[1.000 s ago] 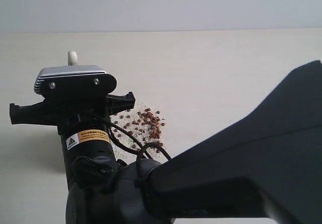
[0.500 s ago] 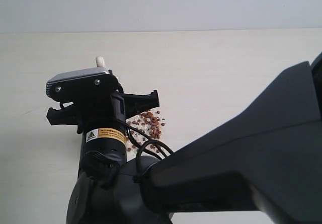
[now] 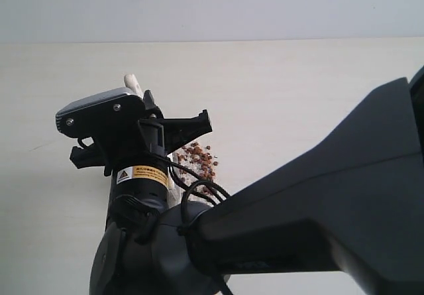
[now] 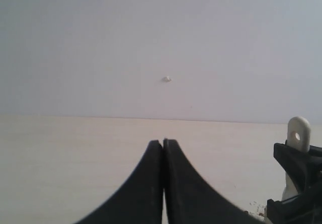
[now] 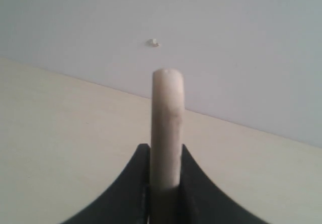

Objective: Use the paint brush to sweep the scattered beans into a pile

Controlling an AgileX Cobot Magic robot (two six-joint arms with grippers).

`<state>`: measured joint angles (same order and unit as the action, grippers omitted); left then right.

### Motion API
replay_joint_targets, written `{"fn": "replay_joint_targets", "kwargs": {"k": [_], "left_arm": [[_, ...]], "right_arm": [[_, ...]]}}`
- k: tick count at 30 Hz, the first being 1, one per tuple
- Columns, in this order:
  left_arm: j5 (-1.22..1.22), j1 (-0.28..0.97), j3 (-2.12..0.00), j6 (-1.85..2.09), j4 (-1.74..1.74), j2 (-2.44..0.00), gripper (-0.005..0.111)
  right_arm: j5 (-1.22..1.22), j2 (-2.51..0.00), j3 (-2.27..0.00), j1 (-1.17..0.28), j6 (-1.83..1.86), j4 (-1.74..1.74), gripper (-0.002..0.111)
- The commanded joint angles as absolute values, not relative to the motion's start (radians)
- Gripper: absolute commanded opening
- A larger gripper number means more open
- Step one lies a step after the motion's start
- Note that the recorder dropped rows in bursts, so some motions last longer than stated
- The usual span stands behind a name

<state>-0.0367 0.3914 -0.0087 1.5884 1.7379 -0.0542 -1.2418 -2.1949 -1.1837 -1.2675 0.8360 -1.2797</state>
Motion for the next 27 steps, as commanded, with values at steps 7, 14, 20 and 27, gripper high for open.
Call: {"fn": "replay_joint_targets", "kwargs": {"k": [7, 14, 20, 27], "left_arm": [[-0.039, 0.390, -0.006, 1.592, 1.744, -0.046, 0.000], [-0.039, 0.390, -0.006, 1.594, 1.744, -0.046, 0.000], [-0.039, 0.390, -0.006, 1.594, 1.744, -0.046, 0.000], [-0.039, 0.390, -0.006, 1.594, 1.744, -0.046, 0.000]], "right_arm": [[-1.221, -2.158, -1.183, -1.260, 0.835, -1.259, 0.000], [-1.221, -2.095, -1.183, -1.260, 0.842, -1.275, 0.000], [-1.221, -2.080, -1.183, -1.254, 0.727, -1.225, 0.000], [-1.175, -2.078, -1.183, -1.174, 0.541, -1.142, 0.000]]}}
